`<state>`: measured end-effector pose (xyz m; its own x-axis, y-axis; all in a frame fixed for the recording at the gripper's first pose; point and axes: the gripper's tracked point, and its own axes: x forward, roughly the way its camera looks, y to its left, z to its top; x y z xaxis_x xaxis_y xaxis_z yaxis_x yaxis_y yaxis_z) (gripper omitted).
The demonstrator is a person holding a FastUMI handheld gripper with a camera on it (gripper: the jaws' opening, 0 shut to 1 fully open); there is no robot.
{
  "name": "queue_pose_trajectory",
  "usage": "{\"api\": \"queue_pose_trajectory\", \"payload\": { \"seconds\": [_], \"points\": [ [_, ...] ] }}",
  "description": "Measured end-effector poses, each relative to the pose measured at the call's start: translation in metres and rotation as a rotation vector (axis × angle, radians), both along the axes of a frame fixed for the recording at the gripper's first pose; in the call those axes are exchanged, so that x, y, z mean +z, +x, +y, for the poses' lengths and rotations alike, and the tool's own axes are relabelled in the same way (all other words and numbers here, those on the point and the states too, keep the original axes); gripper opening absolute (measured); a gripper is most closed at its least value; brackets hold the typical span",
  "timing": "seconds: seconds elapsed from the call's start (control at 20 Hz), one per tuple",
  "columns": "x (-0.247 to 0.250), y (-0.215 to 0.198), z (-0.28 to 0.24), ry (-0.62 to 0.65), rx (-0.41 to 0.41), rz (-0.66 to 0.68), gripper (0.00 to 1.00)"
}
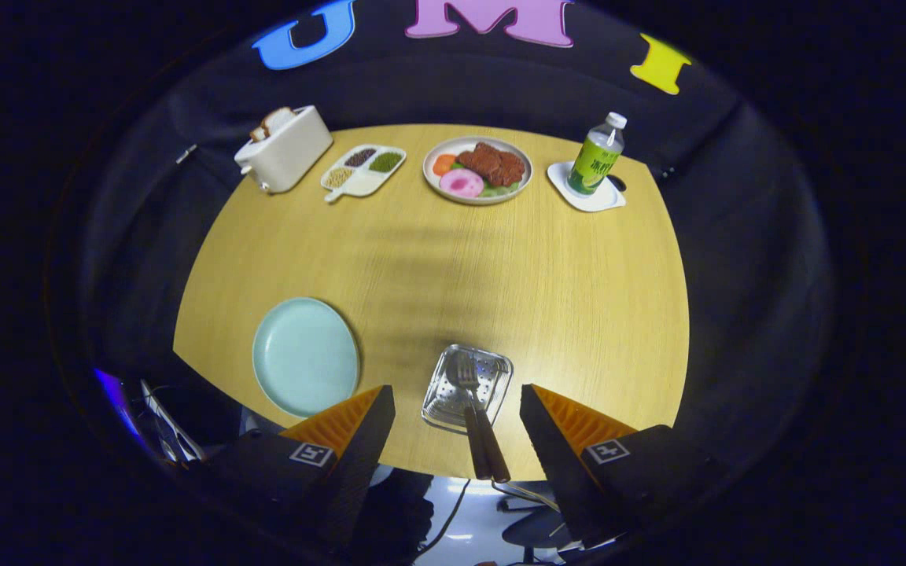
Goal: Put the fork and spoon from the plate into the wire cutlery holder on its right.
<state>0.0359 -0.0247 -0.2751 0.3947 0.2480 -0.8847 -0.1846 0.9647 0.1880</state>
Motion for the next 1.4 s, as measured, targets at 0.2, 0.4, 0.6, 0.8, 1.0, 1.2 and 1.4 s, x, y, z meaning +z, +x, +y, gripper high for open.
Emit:
{"api": "queue_pose_trajectory", "payload": {
  "seconds": [0.2,0.4,0.6,0.8,1.0,1.2,1.4],
  "points": [
    [0.049,0.015,0.0,0.0,-0.095,-0.244,1.0],
    [0.098,0.018,0.006,0.001,-0.13,-0.44,1.0],
    [0.143,0.012,0.01,-0.005,-0.157,-0.63,0.98],
    [0.18,0.008,0.017,-0.009,-0.165,-0.812,0.97],
    [0.18,-0.002,0.028,-0.032,-0.13,-0.846,0.98],
    [0.179,-0.004,0.034,-0.023,-0.131,-0.842,0.98],
    [0.183,-0.002,0.033,-0.017,-0.148,-0.855,0.98]
  ]
}}
